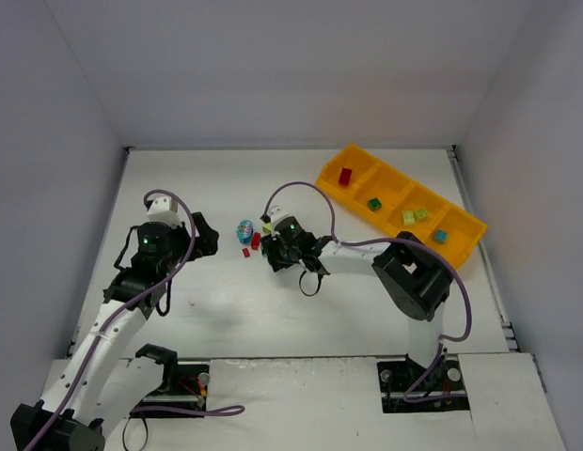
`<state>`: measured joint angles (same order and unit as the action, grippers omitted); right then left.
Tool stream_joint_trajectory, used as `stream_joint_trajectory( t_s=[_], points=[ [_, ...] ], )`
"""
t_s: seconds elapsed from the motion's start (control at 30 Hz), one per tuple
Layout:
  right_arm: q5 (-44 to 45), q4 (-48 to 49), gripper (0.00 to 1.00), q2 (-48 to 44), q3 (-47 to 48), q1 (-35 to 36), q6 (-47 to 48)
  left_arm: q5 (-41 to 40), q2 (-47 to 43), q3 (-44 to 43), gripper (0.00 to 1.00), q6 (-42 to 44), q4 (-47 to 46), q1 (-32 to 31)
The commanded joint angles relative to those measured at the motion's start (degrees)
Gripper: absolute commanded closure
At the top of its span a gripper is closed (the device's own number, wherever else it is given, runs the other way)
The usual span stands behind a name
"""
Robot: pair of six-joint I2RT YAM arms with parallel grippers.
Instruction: Sort the legos into containers by color
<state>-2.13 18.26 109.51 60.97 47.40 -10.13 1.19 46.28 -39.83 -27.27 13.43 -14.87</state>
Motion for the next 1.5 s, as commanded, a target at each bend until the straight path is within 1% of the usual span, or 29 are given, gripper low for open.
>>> stream_joint_trajectory(
  t_s=[0.0,0.1,0.2,0.23,0.3,0.33,0.37,0.43,0.57,0.6,0.67,0.7,0.77,0.87,0.97,1.07,1.1,1.23,1.27,1.3,1.47],
  points=[
    [1.96,3.97,0.56,-0.27,0.12,0.33,1.16,-0.4,-0.49,-1.12,0.03,-0.42,-3.15,0.28],
    [3.8,4.33,0.6,0.0,-0.41,0.41,0.99,-0.49,-0.58,-1.04,0.03,-0.42,-3.15,0.28],
    [4.15,4.68,0.67,0.0,-0.85,0.42,0.99,-0.4,-0.67,-1.03,0.03,-0.42,-3.24,0.28],
    [4.41,4.68,0.75,-0.09,-1.03,0.42,0.9,-0.4,-0.67,-1.03,0.03,-0.42,-3.32,0.28],
    [5.2,4.68,0.87,-0.97,-1.64,0.41,1.25,-0.49,-0.67,-1.03,0.03,-0.51,-3.32,0.28],
    [5.29,4.85,0.99,-1.49,-1.99,0.42,1.6,-0.23,-0.49,-0.95,0.03,-0.59,-3.41,0.28],
    [5.47,5.2,1.0,-2.8,-2.34,0.42,2.3,0.12,-0.4,-0.95,0.03,-0.59,-3.67,0.28],
    [5.91,6.6,1.0,-4.74,-3.92,0.33,3.27,1.7,0.03,-1.03,0.03,-0.68,-3.94,0.28],
    [4.95,10.03,1.0,-13.35,-7.44,0.33,6.43,7.76,2.32,-4.62,0.03,-2.08,-2.45,0.28],
    [4.25,11.17,1.0,-14.84,-8.66,0.41,7.05,11.51,3.63,-5.51,0.03,-2.26,-2.44,0.28],
    [4.06,11.62,1.0,-18.62,-9.29,0.41,7.84,15.05,5.04,-7.09,0.03,-3.14,-2.71,0.28],
    [3.98,11.53,1.0,-19.77,-9.46,0.33,8.45,19.16,6.61,-8.67,0.03,-3.32,-2.97,0.28],
    [3.28,11.45,1.0,-22.41,-9.73,0.41,8.99,24.79,9.33,-10.34,0.03,-4.19,-3.32,0.28],
    [2.75,10.75,1.0,-25.4,-10.08,0.41,9.6,30.78,12.5,-13.51,0.03,-5.77,-4.2,0.28],
    [2.66,9.87,1.0,-27.42,-10.08,0.41,9.69,34.39,14.97,-15.71,0.03,-7.97,-6.04,0.28],
    [2.66,9.07,1.0,-29.0,-9.99,0.33,9.69,36.59,16.82,-16.68,0.03,-10.78,-8.94,0.28],
    [1.35,8.9,1.0,-29.88,-9.99,0.33,9.69,36.86,17.17,-16.85,0.03,-11.49,-9.64,0.2],
    [0.02,8.28,1.0,-31.55,-9.99,0.33,9.6,35.37,18.14,-16.94,0.03,-17.89,-12.46,-0.07],
    [-0.41,8.11,1.0,-31.9,-10.17,0.33,9.69,35.46,18.4,-16.94,0.02,-18.26,-12.46,-0.24],
    [-0.5,8.02,1.0,-32.69,-10.34,0.41,9.6,35.46,18.58,-17.03,0.03,-18.43,-14.55,-0.68],
    [-1.38,7.76,1.0,-34.98,-11.66,0.41,9.43,35.63,20.69,-17.65,0.03,-19.05,-15.19,-1.74]
  ],
)
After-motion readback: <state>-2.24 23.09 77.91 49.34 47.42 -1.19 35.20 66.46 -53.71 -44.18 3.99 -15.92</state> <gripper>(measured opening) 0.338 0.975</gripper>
